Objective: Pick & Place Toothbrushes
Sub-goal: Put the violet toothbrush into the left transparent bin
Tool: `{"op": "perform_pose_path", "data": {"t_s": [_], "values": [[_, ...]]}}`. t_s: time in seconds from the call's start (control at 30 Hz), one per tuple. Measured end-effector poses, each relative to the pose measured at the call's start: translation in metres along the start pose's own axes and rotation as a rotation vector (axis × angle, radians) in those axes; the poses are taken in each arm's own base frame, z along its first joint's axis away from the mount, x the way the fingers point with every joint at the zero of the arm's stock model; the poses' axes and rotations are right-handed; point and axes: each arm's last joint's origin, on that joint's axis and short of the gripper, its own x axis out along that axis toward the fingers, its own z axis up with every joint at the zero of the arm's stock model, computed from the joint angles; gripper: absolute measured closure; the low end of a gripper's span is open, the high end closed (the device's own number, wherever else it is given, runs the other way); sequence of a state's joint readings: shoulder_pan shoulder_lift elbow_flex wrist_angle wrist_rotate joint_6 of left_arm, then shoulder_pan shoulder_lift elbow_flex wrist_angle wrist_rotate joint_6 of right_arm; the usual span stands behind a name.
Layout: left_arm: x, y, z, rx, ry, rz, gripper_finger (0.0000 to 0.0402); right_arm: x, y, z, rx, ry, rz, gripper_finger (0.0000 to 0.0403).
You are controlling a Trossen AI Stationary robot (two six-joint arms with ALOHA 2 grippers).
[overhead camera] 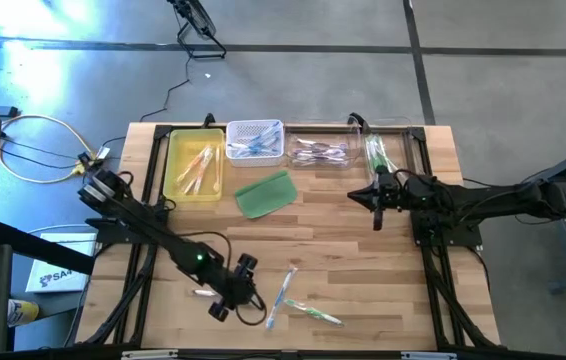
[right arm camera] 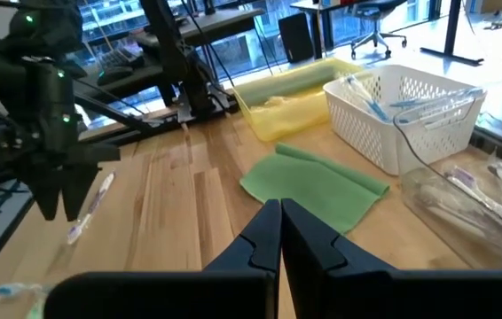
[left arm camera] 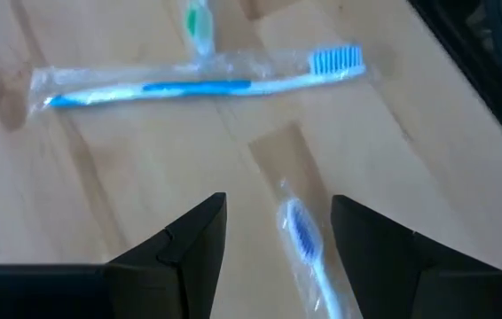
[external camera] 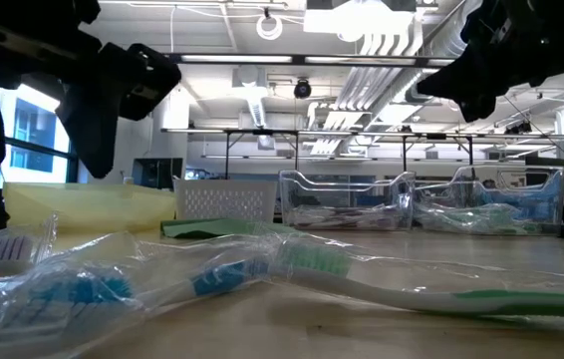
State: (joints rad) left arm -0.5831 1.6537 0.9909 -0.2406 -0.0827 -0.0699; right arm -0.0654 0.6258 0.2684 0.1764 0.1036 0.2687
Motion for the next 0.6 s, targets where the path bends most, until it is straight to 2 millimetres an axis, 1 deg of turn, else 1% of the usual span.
{"op": "perform_pose_path", "data": {"t_s": [0.17,0.3,0.5,0.6], "values": [[0.0031,-0.0016,0.0086,-0.036,-0.020,-0.026,0.0204,0.0011,-0.0002,-0.0015,-0.001,0.014,-0.002,0.0399],[0.0058,-0.0018,0.0052,-0.096,0.010,-0.033,0.0204,0.0011,-0.0003,-0.0017,-0.004,0.017,-0.002,0.0399],[0.0065,-0.0019,-0.0005,-0.126,0.068,-0.039,0.0204,0.0011,-0.0003,-0.0018,-0.005,0.018,-0.002,0.0399],[0.0066,-0.0019,-0.0004,-0.122,0.066,-0.039,0.0204,0.0011,-0.0003,-0.0019,-0.005,0.018,-0.003,0.0399]]}}
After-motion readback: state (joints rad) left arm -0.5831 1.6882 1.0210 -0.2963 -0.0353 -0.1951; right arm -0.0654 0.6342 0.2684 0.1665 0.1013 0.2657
